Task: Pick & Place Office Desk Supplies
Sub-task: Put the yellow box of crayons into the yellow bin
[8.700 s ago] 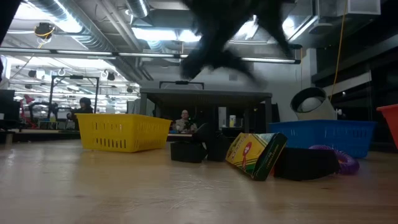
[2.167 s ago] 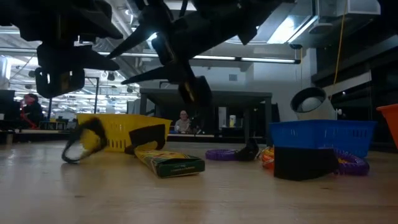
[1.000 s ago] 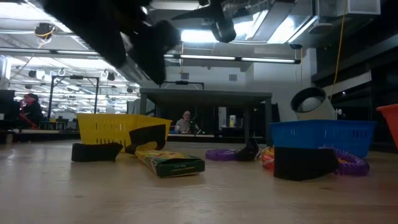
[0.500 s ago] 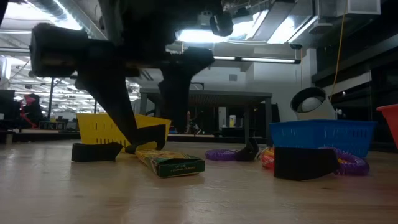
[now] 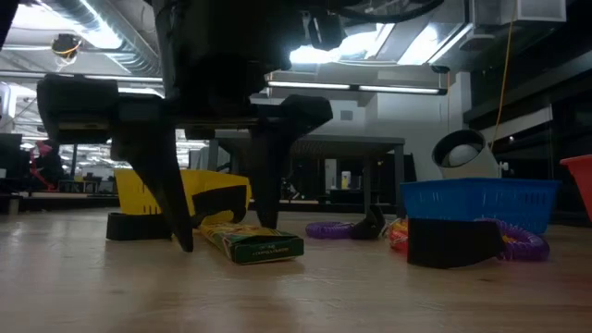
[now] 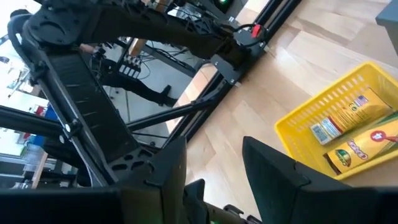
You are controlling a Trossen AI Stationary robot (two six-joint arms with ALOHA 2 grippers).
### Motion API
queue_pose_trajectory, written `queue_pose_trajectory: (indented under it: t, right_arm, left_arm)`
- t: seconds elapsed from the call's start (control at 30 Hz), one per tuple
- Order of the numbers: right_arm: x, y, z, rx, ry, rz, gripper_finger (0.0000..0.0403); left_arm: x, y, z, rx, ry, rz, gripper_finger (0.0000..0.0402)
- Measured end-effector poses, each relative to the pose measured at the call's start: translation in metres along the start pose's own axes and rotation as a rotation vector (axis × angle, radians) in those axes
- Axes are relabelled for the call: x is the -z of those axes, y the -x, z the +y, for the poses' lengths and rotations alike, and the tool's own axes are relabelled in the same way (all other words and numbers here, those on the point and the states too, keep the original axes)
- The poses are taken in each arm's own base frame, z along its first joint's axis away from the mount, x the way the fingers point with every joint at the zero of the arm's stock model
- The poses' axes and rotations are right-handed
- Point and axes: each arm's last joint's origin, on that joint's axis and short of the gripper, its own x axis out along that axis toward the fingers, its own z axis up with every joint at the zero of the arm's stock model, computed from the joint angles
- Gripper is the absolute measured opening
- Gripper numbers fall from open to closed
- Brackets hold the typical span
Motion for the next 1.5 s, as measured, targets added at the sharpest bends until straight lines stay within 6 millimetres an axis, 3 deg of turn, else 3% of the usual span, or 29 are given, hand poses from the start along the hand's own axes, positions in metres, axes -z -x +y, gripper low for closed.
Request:
queue_pose_trajectory:
  t: [0.23,0.6,0.8,1.07,1.5]
  right_arm:
    - [-0.001,0.0,0.002,-0.02,0.002,-0.002,0.016]
    - [-0.001,0.0,0.002,-0.024,0.008,-0.002,0.016]
    - [-0.001,0.0,0.002,-0.026,0.012,-0.004,0.016]
    - [-0.004,0.0,0.006,-0.071,0.015,-0.034,0.016]
    - [-0.018,0.001,0.006,-0.127,0.015,-0.086,0.016]
  left_arm:
    - [0.003,-0.004,0.003,-0.002,0.004,0.015,0.0248]
    - [0.005,-0.006,0.003,-0.008,0.118,0.029,0.0141]
    - [0.004,-0.004,0.004,-0.037,0.155,0.035,0.0117]
    - [0.006,0.013,0.004,-0.075,0.207,0.047,0.011]
    - [0.014,0.067,-0.009,-0.091,0.331,0.116,0.0089]
